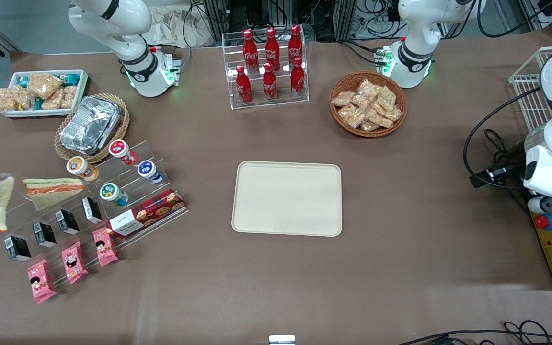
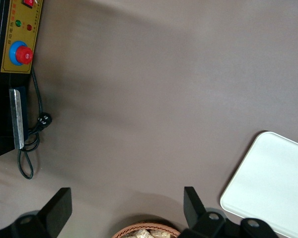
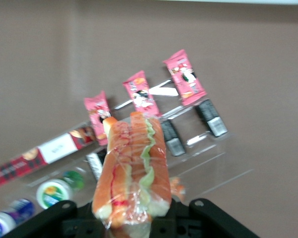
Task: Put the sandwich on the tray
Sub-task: 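Lift the wrapped sandwich out of the rack with the right gripper, then carry the sandwich over the cream tray with the right gripper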
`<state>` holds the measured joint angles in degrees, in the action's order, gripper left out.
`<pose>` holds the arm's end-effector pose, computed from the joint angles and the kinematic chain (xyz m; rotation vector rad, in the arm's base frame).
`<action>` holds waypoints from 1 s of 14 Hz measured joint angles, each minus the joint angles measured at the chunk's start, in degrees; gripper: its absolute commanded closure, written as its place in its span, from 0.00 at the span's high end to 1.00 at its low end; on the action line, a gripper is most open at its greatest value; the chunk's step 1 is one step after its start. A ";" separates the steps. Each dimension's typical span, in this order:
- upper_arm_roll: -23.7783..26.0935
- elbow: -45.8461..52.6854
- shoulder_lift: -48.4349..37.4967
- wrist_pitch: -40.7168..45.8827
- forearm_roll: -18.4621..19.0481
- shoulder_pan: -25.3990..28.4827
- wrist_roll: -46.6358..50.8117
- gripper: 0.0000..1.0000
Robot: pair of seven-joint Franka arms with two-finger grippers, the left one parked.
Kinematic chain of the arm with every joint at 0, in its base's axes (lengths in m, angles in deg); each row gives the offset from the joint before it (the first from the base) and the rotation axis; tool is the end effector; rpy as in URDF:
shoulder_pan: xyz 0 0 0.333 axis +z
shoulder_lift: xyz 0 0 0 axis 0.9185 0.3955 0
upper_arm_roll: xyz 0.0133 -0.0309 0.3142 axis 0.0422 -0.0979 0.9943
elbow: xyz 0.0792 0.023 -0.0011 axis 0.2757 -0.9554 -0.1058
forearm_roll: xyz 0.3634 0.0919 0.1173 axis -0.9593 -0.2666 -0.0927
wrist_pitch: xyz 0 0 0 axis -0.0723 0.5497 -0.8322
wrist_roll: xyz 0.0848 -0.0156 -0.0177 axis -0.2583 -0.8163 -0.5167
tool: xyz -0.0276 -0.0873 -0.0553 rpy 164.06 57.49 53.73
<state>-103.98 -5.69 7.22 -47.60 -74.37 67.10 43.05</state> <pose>0.6099 -0.1910 0.5245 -3.0628 -0.0145 -0.1827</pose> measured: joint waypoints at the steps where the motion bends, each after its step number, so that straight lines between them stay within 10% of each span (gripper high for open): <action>1: 0.04 0.00 0.01 0.41 0.05 1.52 3.94 0.14; 14: 0.40 -0.18 2.53 -2.31 5.67 26.03 64.37 0.15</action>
<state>-103.58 -5.86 9.76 -49.91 -68.70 93.13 107.42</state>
